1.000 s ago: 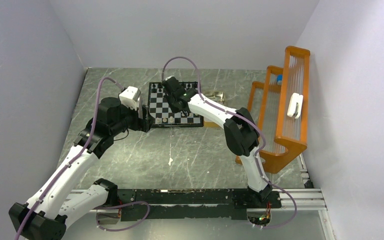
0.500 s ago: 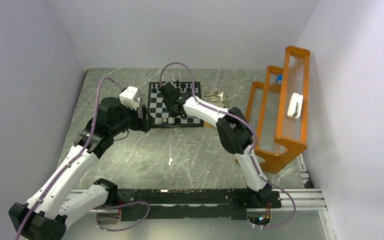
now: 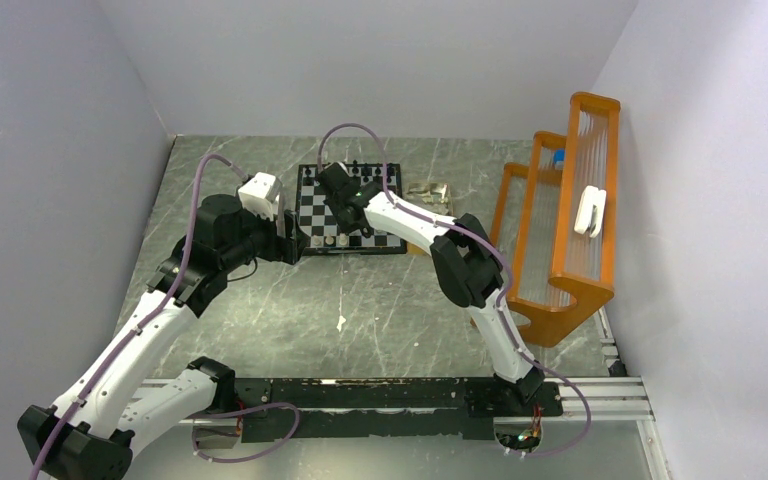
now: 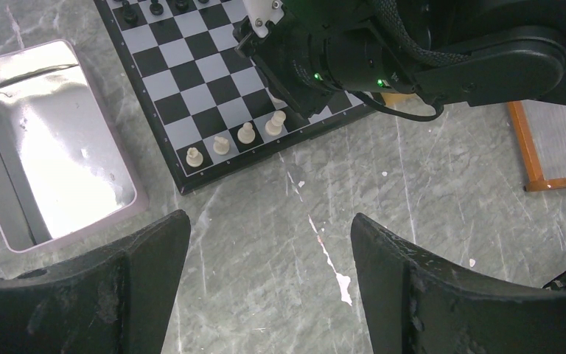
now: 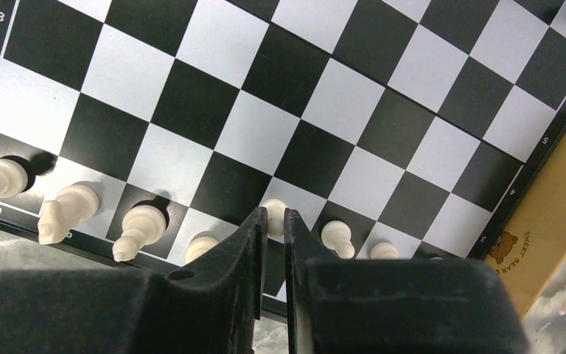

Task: Set up the chess pieces on the board
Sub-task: Place the chess piece on the chessboard.

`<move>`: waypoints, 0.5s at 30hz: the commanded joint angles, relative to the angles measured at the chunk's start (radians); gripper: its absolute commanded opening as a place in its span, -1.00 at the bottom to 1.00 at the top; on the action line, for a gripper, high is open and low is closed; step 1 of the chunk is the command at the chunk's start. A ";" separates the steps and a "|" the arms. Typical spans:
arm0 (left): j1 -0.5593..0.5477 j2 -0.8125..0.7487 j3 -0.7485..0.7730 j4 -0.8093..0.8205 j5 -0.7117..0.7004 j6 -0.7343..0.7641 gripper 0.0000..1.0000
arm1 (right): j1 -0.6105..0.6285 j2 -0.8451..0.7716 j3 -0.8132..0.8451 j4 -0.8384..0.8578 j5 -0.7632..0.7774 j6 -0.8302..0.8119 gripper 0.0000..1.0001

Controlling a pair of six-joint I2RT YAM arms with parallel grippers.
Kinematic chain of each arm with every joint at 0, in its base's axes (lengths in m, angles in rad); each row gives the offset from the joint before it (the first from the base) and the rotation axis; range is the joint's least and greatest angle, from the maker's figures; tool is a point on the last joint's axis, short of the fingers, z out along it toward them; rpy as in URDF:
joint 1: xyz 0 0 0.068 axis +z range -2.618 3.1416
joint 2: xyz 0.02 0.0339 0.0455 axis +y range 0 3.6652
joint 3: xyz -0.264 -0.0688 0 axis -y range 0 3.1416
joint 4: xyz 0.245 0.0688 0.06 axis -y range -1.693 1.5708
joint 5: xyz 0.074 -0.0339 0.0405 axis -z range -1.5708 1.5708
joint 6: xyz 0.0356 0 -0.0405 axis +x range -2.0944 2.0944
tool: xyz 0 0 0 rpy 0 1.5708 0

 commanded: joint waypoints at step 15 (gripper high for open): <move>0.013 -0.008 0.004 0.001 0.006 0.002 0.69 | -0.017 -0.009 -0.028 -0.016 0.004 0.019 -0.65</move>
